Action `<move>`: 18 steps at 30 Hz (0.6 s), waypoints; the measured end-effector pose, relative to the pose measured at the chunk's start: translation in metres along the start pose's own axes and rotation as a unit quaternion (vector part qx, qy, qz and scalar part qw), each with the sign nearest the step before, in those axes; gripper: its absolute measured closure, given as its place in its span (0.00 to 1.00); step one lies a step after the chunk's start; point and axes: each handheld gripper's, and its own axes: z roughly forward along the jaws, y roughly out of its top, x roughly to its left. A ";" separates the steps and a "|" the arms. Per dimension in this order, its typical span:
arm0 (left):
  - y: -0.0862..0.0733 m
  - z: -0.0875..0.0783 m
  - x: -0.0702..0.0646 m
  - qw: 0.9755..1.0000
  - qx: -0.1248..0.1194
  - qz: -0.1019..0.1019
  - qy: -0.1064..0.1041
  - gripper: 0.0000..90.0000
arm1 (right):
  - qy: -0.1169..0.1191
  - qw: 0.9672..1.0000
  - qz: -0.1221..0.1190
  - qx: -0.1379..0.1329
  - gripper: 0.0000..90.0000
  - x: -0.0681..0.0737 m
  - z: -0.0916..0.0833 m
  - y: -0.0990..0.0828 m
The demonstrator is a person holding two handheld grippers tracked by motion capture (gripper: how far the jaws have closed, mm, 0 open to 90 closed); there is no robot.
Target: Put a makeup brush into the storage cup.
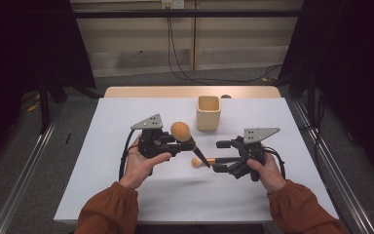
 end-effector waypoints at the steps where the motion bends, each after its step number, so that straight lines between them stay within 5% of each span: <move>1: 0.001 0.000 0.000 1.000 0.003 -0.001 0.000 0.73 | 0.000 1.000 -0.001 0.000 0.11 0.000 0.000 0.000; 18: 0.010 0.006 0.001 0.998 0.058 0.001 0.004 0.73 | -0.015 0.999 -0.012 0.039 0.07 -0.001 0.014 0.001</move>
